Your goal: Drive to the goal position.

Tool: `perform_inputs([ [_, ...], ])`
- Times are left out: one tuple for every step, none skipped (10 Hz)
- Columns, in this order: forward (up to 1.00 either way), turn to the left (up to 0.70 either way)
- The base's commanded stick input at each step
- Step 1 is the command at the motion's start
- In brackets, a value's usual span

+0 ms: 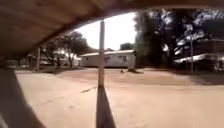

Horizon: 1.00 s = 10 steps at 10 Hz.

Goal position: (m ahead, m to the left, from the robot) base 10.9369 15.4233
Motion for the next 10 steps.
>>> perform_inputs([
  [0.00,0.00],
  [0.00,0.00],
  [0.00,0.00],
  [0.00,0.00],
  [0.00,0.00],
  [0.00,0.00],
  [0.00,0.00],
  [0.00,0.00],
  [0.03,0.01],
  [0.26,0.10],
])
